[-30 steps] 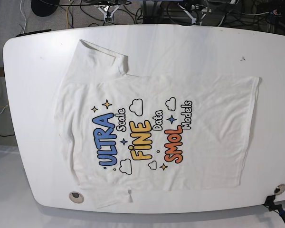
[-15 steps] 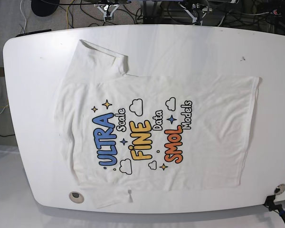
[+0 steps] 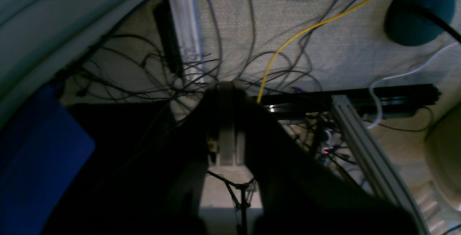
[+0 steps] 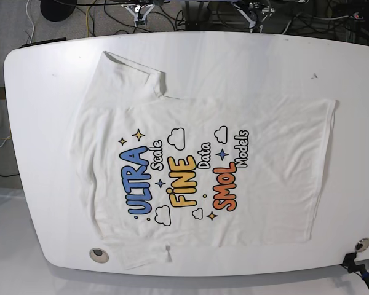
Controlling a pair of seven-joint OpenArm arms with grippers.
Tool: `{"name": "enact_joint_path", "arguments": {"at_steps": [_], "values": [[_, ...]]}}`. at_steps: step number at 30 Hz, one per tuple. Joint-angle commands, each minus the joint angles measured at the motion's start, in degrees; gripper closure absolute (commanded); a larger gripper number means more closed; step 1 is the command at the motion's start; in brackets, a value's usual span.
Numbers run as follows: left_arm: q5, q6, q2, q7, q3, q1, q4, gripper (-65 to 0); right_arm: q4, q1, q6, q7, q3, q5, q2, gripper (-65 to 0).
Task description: Fold the T-shirt properly
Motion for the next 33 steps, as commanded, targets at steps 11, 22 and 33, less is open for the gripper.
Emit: {"name": "enact_joint_path", "arguments": {"at_steps": [11, 22, 33], "values": [[0.1, 0.3, -0.8, -0.8, -0.1, 0.4, 0.0, 0.0, 0.1, 0.0, -0.3, 0.5, 0.1, -0.3, 0.1, 0.0], [-0.8, 0.4, -3.4, -0.9, 0.0, 7.9, 6.3, 0.0, 0.6, -2.9, -0.3, 2.1, 0.3, 0.1, 0.7, 0.0], [-2.4, 0.3, -5.8, -2.6, 0.1, 14.9, 12.0, 0.0, 3.2, -6.5, 0.2, 4.3, 0.1, 0.7, 1.8, 0.0]]}}
